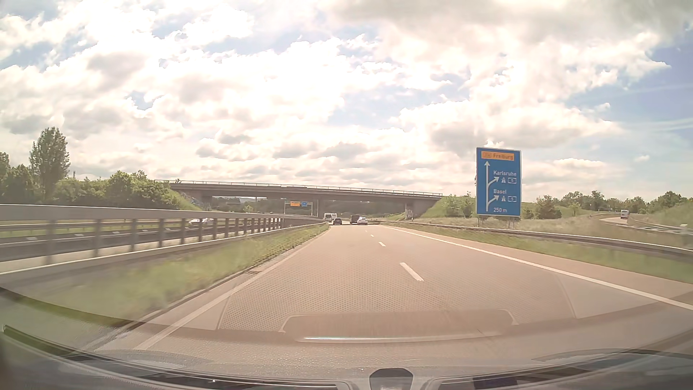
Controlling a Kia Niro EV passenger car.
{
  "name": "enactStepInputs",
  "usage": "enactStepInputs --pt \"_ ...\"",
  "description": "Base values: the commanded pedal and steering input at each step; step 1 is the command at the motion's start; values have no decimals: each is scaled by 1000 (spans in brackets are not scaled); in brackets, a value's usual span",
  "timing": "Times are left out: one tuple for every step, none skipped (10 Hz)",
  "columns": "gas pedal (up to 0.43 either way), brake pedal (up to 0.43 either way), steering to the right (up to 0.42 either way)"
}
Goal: Follow the waypoints while adhering to traffic rules and regulations
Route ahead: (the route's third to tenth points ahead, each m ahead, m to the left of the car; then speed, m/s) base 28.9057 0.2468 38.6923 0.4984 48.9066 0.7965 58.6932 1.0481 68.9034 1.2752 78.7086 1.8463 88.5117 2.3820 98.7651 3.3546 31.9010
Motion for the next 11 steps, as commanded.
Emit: enactStepInputs --pt "220 0 -6" --pt "220 0 -6" --pt "220 0 -6" --pt "220 0 -6" --pt "220 0 -6" --pt "220 0 -6" --pt "220 0 -6" --pt "209 0 -6" --pt "197 0 -6" --pt "197 0 -6" --pt "197 0 -6"
